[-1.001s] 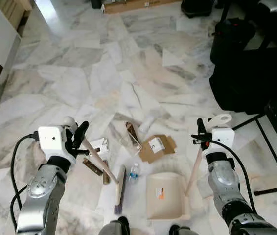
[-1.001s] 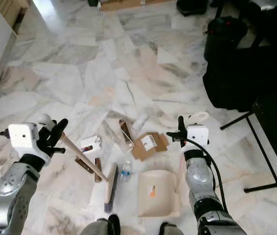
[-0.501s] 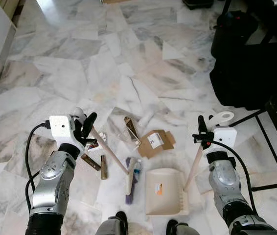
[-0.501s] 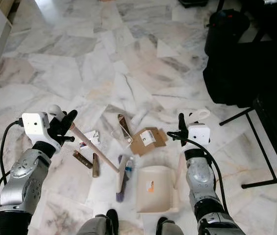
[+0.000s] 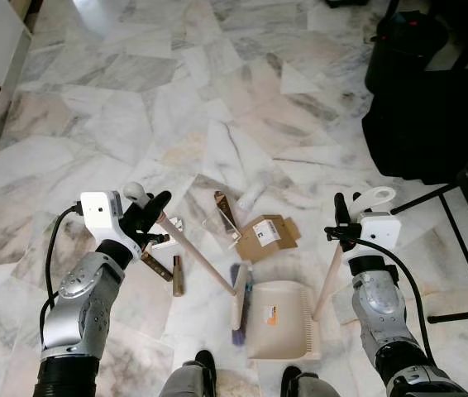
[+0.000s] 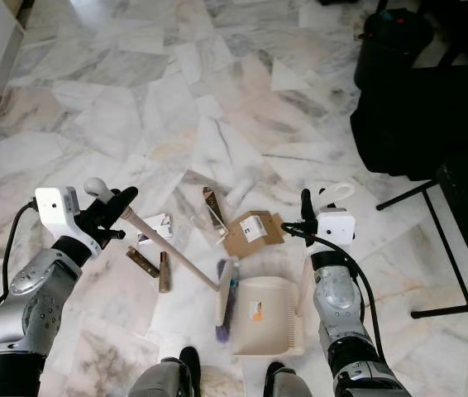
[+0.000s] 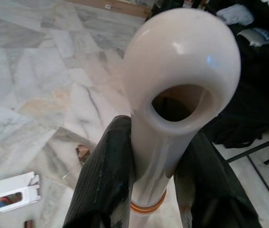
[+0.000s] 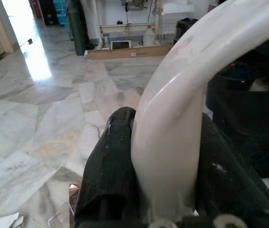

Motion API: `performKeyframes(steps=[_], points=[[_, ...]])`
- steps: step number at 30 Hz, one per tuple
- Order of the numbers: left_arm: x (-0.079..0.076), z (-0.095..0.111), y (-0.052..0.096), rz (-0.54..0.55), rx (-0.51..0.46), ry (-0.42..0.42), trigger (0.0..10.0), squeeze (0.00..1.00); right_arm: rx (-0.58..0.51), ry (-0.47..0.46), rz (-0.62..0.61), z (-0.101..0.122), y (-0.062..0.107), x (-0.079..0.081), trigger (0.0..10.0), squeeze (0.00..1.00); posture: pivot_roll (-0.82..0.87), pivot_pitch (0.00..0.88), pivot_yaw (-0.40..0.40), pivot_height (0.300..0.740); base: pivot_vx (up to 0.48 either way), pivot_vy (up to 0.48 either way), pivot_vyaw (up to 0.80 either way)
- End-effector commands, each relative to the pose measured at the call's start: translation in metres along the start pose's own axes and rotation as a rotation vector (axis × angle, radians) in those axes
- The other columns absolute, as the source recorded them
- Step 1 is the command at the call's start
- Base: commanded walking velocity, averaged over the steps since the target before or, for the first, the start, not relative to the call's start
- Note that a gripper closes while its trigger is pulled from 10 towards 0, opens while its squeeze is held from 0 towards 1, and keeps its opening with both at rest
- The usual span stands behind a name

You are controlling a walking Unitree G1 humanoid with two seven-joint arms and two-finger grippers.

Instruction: Sweep floor

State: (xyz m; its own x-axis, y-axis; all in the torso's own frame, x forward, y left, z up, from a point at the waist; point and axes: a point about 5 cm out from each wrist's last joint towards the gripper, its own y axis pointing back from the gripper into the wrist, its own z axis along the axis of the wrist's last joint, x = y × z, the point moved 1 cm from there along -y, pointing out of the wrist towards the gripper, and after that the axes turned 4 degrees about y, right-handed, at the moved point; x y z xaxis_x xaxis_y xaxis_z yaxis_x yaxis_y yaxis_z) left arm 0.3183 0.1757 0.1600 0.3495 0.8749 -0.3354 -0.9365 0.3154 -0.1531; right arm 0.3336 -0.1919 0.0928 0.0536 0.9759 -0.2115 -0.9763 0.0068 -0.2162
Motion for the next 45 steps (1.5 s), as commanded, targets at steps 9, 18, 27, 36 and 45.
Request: performKeyframes(steps=[9,18,27,36,45], points=[[-0.031,0.001,0.002,-0.181,0.033,0.19,10.0,0.0,0.262,-0.016,0.011,-0.046,0.032,0.009,10.0,0.0,0.16,0.341,0.125,0.74,0.0,0.0,0.0],[-0.031,0.038,0.006,-0.121,-0.099,0.117,10.0,0.0,0.265,-0.025,0.007,-0.046,0.031,0.013,10.0,0.0,0.17,0.327,0.133,0.74,0.0,0.0,0.0],[-0.015,0.065,0.014,0.016,-0.223,0.002,10.0,0.0,0.237,-0.023,0.001,-0.044,0.034,0.012,10.0,0.0,0.16,0.292,0.125,0.74,0.0,0.0,0.0],[-0.025,0.057,0.01,-0.014,-0.223,0.03,10.0,0.0,0.178,-0.024,0.007,-0.037,0.036,0.005,10.0,0.0,0.12,0.214,0.091,0.74,0.0,0.0,0.0],[-0.017,0.049,0.009,0.016,-0.225,0.021,10.0,0.0,0.093,-0.017,-0.006,-0.024,0.039,-0.007,10.0,0.0,0.06,0.168,0.066,0.74,0.0,0.0,0.0]])
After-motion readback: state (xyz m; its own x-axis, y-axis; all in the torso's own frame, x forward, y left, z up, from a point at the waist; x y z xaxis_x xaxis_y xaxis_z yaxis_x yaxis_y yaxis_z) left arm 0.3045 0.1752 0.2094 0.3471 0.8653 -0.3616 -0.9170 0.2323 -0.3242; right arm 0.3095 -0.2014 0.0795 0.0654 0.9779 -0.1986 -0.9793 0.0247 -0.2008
